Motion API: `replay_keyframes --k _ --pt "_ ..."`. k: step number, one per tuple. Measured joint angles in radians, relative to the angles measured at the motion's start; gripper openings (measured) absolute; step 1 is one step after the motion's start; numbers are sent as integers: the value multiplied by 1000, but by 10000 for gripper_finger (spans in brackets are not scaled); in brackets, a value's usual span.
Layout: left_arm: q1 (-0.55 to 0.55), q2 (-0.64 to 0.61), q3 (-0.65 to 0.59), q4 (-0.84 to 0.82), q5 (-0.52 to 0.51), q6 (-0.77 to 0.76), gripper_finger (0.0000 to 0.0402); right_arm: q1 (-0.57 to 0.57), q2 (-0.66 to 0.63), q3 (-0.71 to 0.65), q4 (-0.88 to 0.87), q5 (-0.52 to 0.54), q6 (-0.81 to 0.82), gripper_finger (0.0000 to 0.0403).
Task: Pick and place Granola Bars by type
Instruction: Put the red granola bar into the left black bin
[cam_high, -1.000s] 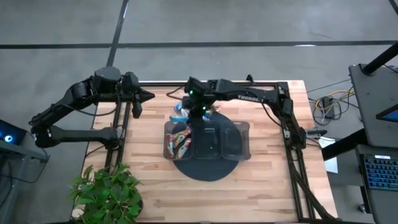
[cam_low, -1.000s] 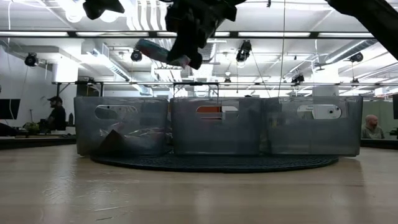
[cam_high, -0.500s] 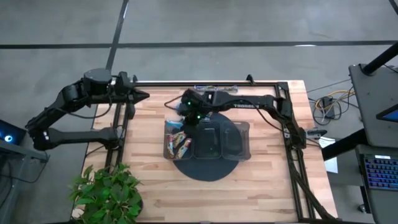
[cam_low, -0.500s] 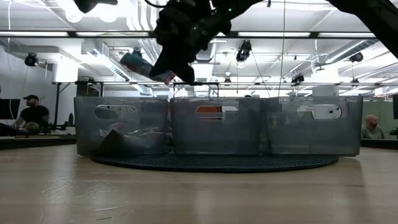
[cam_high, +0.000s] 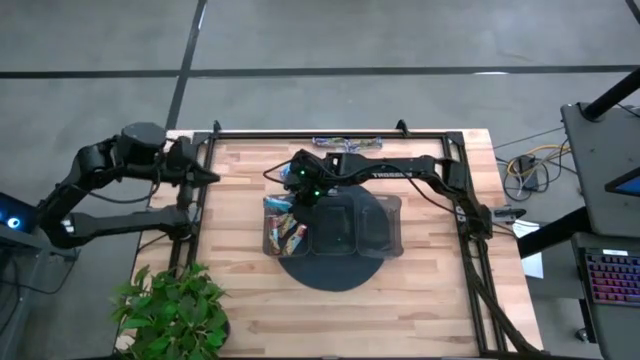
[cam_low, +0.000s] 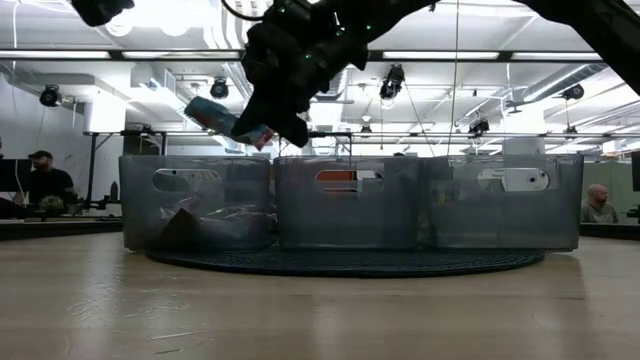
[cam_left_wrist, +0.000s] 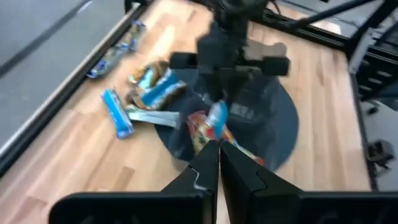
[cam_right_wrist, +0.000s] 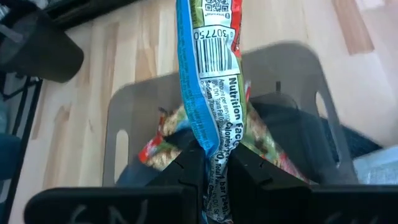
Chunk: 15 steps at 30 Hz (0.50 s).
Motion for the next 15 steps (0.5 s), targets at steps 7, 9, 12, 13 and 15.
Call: replay_keyframes --k 7,9,12,13,15 --pt "0 -14 0 -47 61 -2 0 0 10 -17 32 0 0 36" --pt "0 -17 0 -47 61 -2 0 0 10 -26 32 0 0 36" --pt "0 -18 0 -46 57 -2 0 2 10 -31 32 0 0 46" --pt "0 -18 0 -46 57 -2 0 3 10 -33 32 0 0 52" --pt "0 -17 0 -44 57 -2 0 7 10 -40 30 0 0 68"
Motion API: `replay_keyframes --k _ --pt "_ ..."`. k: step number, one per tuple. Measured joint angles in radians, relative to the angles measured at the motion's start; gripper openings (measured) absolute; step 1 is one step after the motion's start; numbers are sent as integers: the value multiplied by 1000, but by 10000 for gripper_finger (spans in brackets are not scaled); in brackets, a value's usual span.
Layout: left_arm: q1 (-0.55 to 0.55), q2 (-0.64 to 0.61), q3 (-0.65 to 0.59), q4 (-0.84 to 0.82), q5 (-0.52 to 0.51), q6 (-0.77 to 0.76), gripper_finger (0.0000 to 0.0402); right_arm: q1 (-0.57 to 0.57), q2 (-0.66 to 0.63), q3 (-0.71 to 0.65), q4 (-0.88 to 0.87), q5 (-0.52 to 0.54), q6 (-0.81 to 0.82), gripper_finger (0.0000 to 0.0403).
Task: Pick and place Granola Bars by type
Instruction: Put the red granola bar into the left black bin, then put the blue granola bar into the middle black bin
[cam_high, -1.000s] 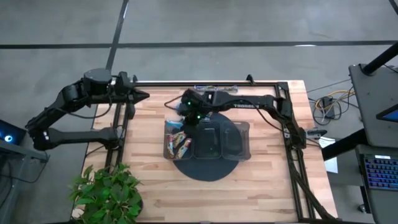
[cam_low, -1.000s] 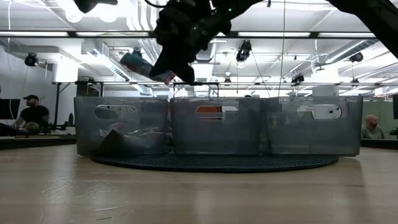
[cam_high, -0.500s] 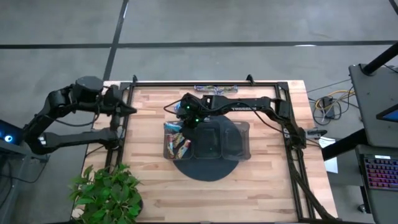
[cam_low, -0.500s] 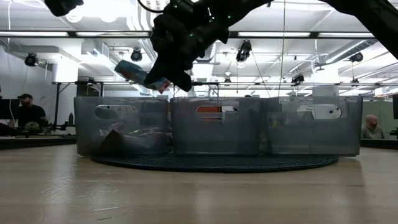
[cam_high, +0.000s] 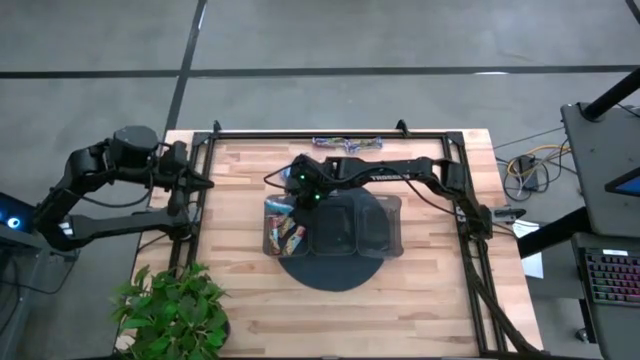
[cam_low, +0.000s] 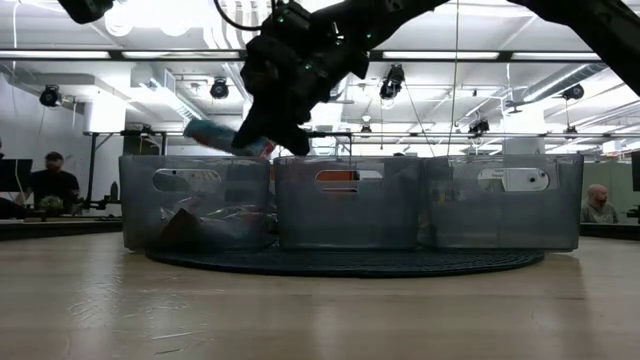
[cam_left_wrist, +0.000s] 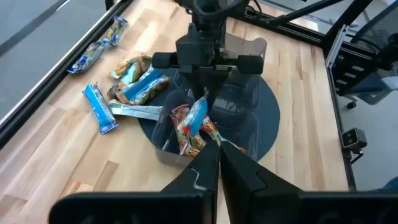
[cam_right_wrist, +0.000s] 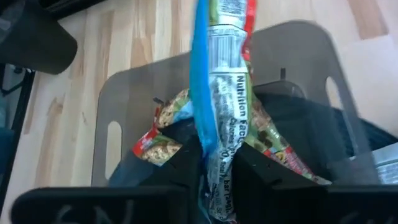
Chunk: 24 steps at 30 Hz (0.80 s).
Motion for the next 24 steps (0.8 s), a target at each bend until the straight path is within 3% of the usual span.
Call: replay_keyframes --k 11,17,24 --pt "1 0 0 0 -1 0 0 9 -1 -8 -2 -1 49 158" --pt "0 0 0 18 -1 -7 0 9 -24 20 -21 -1 47 160" --pt "0 0 0 208 6 0 0 -18 -71 132 -155 39 -34 140"
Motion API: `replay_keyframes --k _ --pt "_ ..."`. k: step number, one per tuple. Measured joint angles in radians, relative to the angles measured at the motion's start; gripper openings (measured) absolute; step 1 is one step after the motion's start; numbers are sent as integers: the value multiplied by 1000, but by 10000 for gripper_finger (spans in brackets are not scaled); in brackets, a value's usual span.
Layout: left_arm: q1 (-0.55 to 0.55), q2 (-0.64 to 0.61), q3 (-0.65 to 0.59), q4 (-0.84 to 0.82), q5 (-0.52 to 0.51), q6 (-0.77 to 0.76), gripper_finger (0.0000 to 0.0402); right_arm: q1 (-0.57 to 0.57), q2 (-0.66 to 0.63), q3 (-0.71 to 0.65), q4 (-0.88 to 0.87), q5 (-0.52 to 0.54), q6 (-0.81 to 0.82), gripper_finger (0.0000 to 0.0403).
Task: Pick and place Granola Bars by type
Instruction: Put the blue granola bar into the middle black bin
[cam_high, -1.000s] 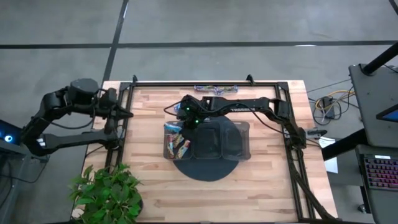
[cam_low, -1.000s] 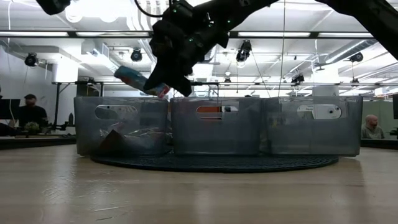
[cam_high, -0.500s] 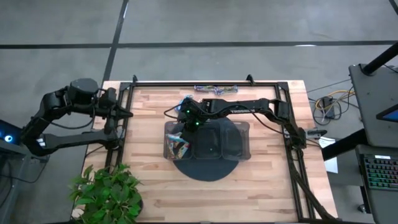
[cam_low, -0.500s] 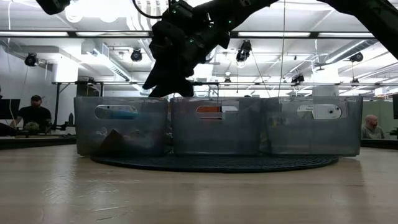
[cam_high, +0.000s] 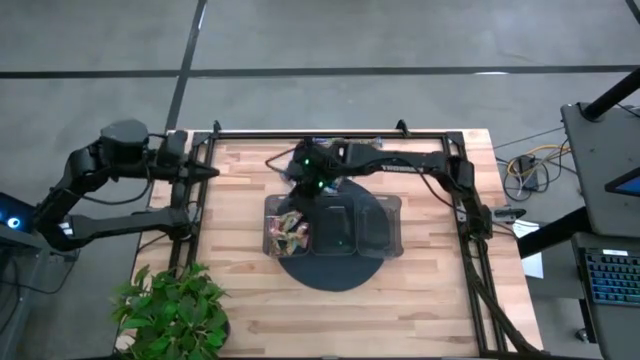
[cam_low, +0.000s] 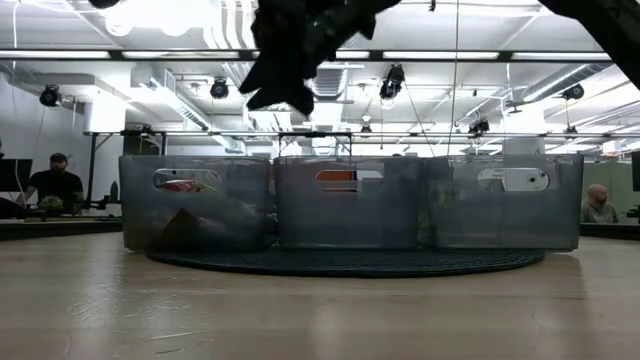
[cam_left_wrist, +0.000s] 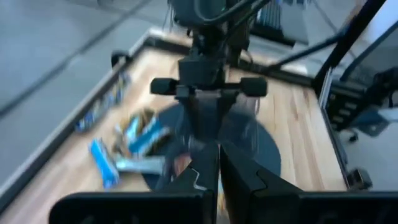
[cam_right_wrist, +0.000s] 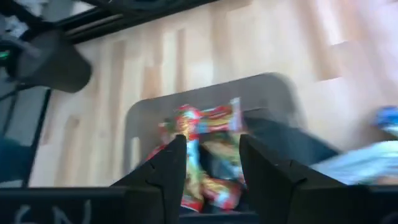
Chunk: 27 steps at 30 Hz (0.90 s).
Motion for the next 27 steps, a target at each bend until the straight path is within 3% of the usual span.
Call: replay_keyframes --k 13,17,23,27 --pt "0 26 0 196 1 47 0 -59 -9 252 -292 148 -126 131" --pt "0 43 0 227 0 70 0 -60 -19 294 -300 144 -171 100" --pt "1 95 0 306 -15 86 0 -70 -76 311 -310 144 -211 20" --pt "10 151 0 335 -50 116 0 -90 -131 311 -331 181 -207 11"
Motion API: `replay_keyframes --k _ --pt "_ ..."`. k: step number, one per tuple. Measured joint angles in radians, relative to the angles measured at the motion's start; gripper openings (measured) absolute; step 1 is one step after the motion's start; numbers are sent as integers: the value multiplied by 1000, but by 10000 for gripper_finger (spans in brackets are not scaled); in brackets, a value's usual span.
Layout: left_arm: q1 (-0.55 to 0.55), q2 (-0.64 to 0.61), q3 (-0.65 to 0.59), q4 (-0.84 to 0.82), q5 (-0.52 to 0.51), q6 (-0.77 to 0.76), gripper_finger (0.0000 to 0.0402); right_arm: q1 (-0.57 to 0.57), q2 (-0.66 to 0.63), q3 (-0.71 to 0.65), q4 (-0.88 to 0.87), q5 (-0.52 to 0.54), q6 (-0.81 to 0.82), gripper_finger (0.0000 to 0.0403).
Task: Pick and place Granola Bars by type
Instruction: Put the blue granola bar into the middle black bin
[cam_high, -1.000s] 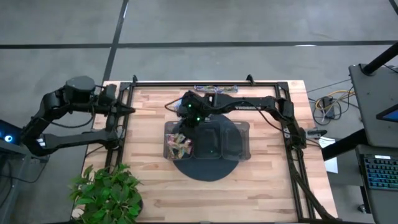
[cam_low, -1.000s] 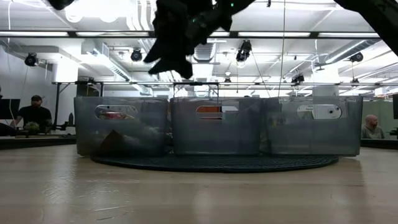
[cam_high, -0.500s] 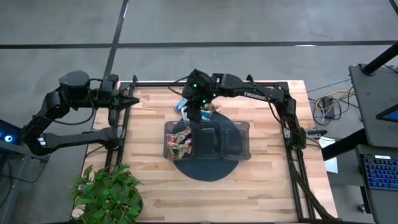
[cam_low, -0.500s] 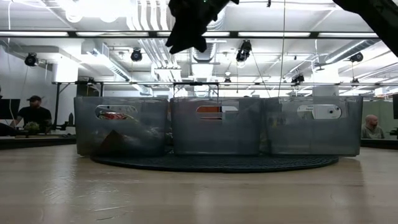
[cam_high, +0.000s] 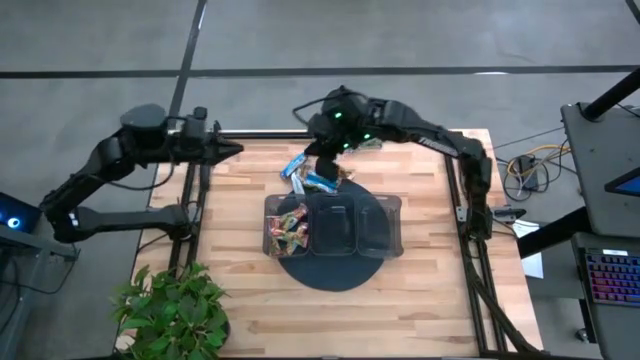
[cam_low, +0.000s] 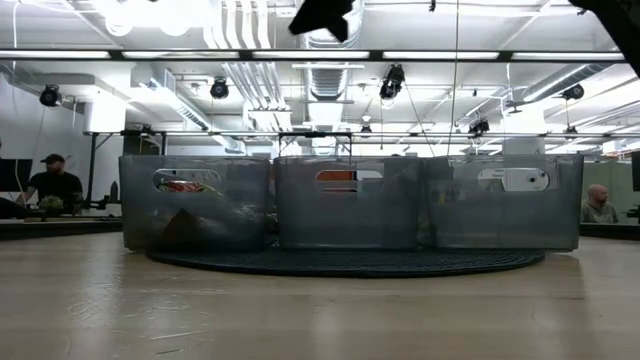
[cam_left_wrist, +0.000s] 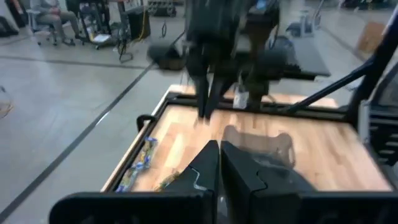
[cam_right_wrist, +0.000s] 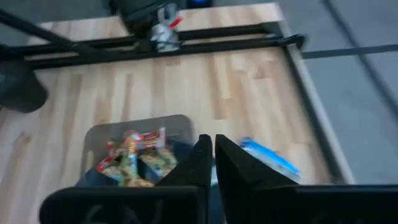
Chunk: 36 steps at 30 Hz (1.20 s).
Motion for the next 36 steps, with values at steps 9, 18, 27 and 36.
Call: replay_keyframes --k 9,18,27,36 --pt "24 125 17 83 -9 -36 15 -36 -151 -2 -177 185 -2 10" --pt "33 255 128 48 45 -28 130 -41 -247 -9 -252 252 22 10" --pt "46 439 300 -55 -106 4 232 -41 -294 -56 -257 252 23 11" --pt "50 690 480 -213 -304 -11 241 -41 -295 -114 -301 252 9 11"
